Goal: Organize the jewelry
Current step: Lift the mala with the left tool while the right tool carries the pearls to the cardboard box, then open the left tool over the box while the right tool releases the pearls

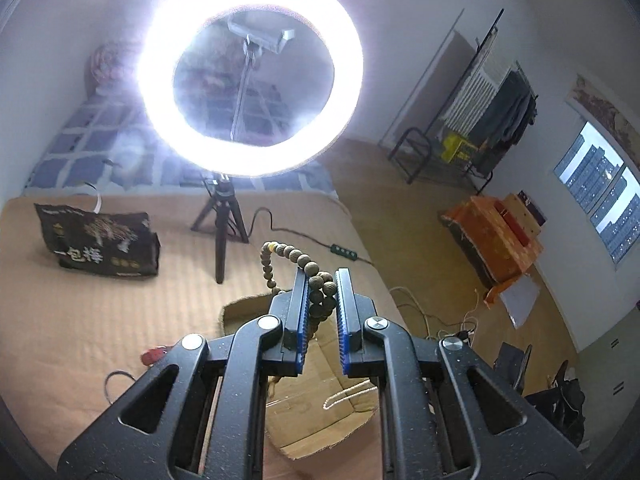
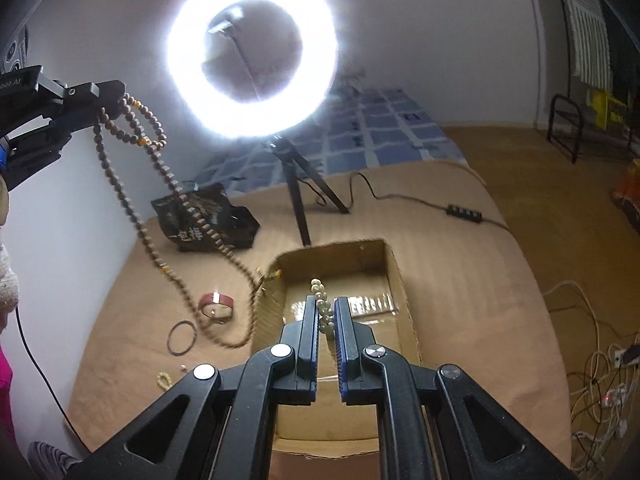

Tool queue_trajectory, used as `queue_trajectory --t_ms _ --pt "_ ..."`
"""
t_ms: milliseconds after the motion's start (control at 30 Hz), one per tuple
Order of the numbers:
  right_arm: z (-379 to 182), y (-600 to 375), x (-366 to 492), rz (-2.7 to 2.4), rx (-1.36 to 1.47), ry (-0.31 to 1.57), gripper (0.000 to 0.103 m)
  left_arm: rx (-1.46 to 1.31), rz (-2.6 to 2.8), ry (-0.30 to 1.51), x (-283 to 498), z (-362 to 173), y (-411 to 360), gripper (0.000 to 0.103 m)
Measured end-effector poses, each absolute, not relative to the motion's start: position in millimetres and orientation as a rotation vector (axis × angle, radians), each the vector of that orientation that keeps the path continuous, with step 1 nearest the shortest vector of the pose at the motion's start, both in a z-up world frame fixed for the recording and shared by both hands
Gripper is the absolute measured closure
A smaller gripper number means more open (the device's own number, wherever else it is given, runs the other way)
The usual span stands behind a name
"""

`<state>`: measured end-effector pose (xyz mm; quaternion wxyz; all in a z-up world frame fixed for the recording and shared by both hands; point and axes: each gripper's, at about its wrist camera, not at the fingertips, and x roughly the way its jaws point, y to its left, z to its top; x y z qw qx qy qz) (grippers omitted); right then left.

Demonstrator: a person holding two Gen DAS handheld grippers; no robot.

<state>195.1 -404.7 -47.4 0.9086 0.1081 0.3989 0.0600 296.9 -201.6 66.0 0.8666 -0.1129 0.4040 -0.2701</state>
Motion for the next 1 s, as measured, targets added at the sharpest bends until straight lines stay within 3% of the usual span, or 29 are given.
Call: queue_trajectory --t_ms 567,900,933,1000 --pt "-99.9 -411.8 219.4 0.119 0.196 0.99 0.098 -0.047 -0.447 1.101 330.5 -81.4 -270.6 0.093" --pt "-104.3 -411.9 218.9 0.115 0.204 1.014 0.097 -0.02 -0.438 1.138 331.1 -98.4 -271.5 0.093" --pt "-103.8 -412.5 218.5 0.113 0.208 1.013 0.094 -0.022 -0.441 1.14 331.2 -96.9 -270.6 0.091" --pt "-102.3 -412.0 217.8 0.112 0.213 1.009 0.08 -0.032 -0.449 1.141 332.5 -93.3 -267.8 0.065"
